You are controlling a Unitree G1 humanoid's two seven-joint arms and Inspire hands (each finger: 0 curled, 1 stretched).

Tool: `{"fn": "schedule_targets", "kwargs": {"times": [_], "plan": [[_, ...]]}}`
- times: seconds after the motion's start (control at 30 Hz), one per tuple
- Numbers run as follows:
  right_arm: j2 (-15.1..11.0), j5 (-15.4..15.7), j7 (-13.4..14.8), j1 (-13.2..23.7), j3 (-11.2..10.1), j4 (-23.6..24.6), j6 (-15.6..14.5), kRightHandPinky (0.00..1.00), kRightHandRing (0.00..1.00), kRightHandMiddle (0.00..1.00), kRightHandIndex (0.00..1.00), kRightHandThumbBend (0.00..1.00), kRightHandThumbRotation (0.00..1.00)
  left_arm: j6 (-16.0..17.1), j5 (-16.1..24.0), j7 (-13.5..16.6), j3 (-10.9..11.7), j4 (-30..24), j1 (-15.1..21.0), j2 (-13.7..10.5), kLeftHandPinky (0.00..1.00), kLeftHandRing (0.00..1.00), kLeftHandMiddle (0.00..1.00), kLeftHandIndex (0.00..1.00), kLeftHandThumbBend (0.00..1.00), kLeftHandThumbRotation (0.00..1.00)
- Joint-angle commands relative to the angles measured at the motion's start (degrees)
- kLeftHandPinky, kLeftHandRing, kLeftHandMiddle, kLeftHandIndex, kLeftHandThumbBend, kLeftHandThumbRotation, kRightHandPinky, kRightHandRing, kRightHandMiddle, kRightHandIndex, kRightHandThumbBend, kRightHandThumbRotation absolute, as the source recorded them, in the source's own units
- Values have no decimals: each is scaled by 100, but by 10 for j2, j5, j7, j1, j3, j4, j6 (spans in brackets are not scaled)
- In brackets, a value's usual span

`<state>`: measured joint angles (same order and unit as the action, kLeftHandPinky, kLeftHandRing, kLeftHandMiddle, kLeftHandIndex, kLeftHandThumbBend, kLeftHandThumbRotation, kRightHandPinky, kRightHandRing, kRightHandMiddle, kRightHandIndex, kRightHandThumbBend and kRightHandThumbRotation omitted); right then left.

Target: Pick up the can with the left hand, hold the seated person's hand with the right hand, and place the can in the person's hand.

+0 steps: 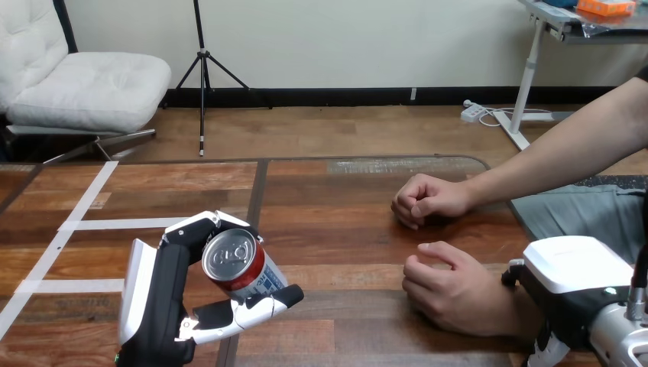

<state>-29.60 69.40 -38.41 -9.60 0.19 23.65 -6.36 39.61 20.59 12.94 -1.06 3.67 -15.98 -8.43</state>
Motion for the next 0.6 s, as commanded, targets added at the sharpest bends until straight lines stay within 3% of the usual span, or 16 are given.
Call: {"fn": "schedule_targets", "kwargs": {"times": [0.0,0.47,0.57], "plan": [[-12,0,-6,48,9,-8,-10,80,80,80,77,83,5,16,-10,1,6,-16,25,-2,33,38,42,43,78,0],[-20,12,-18,65,29,-27,-16,75,78,79,77,80,0,14,-19,-6,6,-19,23,0,33,38,42,42,78,0],[-24,10,-8,65,31,-32,-11,74,77,78,76,78,0,13,-20,-7,6,-21,22,-1,33,38,42,42,78,0]]}}
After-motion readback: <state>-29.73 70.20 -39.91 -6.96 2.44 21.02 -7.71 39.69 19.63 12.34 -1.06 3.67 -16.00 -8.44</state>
